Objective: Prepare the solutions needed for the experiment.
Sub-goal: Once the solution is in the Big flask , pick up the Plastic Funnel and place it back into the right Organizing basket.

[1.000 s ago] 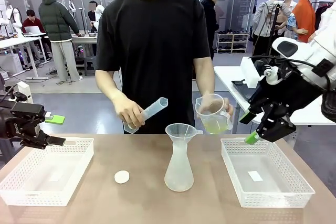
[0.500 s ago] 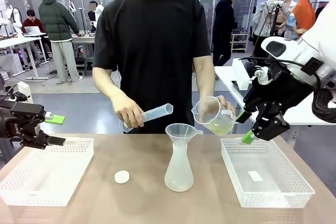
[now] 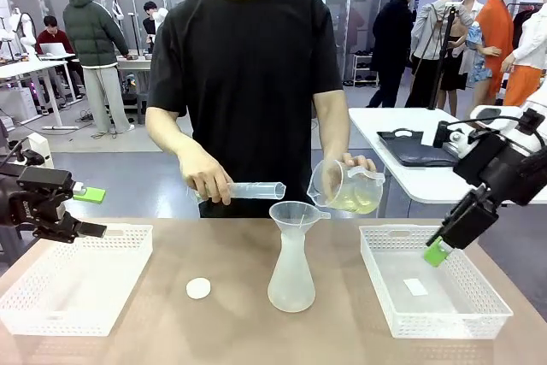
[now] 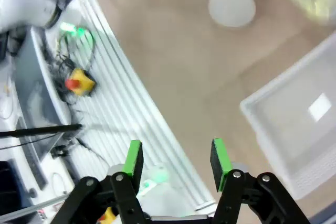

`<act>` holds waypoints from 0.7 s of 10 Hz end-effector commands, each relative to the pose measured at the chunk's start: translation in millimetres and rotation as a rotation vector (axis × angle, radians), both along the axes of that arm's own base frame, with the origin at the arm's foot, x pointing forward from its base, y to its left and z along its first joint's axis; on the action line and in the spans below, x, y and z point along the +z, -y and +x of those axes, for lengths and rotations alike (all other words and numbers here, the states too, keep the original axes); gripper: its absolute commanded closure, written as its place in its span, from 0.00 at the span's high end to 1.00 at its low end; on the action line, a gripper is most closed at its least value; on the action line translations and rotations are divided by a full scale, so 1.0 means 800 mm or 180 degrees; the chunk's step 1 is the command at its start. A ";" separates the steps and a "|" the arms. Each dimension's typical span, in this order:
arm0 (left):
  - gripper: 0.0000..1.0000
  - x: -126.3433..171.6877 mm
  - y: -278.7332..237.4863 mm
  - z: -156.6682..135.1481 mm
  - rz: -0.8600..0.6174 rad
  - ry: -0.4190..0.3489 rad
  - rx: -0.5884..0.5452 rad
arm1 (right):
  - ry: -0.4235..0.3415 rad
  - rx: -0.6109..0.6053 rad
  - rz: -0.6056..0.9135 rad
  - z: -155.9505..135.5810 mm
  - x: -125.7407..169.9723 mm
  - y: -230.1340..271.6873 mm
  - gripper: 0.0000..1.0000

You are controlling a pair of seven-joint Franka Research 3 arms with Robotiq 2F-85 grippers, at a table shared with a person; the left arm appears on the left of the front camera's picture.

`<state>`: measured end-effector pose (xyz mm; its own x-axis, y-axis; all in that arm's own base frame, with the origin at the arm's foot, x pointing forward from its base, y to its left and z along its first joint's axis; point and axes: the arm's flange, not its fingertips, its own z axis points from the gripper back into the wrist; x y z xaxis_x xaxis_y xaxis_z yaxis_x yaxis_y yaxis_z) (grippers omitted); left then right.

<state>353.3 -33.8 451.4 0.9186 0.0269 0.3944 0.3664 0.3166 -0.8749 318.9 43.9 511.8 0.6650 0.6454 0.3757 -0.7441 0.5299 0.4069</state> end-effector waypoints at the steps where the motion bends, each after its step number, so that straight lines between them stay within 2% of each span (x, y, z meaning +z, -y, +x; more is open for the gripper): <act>1: 1.00 0.002 0.003 0.000 -0.0096 0.0010 0.0005 | -0.0974 -0.0896 0.0901 -0.002 0.007 0.009 0.66; 3: 1.00 0.002 0.003 0.000 -0.0096 0.0010 0.0005 | -0.1684 -0.1309 0.1758 -0.007 -0.013 0.019 0.66; 4: 1.00 0.002 0.003 0.000 -0.0096 0.0010 0.0005 | -0.1762 -0.1569 0.2280 -0.009 -0.016 0.029 0.66; 7: 1.00 0.002 0.003 0.000 -0.0096 0.0010 0.0005 | -0.1722 -0.1889 0.2489 -0.013 -0.029 0.020 0.66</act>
